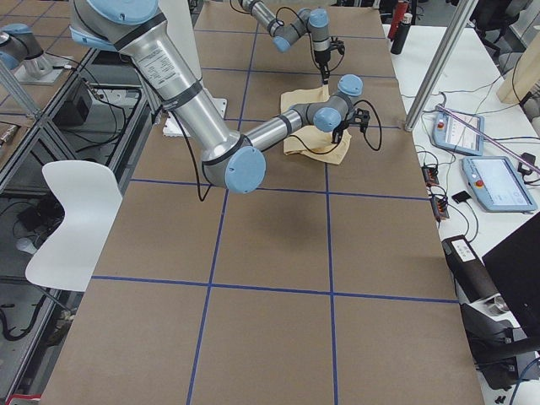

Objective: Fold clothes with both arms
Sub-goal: 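Lay the hem down at the collar and open both grippers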

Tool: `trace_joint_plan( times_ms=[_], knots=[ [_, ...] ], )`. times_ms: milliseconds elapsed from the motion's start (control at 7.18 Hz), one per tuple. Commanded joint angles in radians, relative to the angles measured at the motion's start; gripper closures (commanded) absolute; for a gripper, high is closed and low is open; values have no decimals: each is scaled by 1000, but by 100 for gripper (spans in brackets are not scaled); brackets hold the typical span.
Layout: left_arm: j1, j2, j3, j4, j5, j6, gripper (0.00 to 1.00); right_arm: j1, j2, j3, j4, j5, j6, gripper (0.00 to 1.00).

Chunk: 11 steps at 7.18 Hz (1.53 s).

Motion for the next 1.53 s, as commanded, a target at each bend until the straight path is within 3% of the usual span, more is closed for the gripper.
trace_joint_plan(
  times_ms=[0, 975, 1114, 1253, 1393],
  knots=[
    [-1, 0, 3, 1, 0, -1, 100, 1, 0, -2, 0, -1, 0, 100],
    [0, -30, 15, 1, 21, -10, 100, -10, 3, 4, 40, 1, -3, 100],
    [0, -30, 14, 2, 21, -10, 84, -13, -6, -1, 69, -1, -3, 100],
    [0, -27, 12, 2, 21, -8, 26, -15, -9, -2, 72, -10, 1, 41],
    [0, -23, 6, 4, 21, -7, 0, -16, -8, -8, 69, -54, 8, 1]
  ],
)
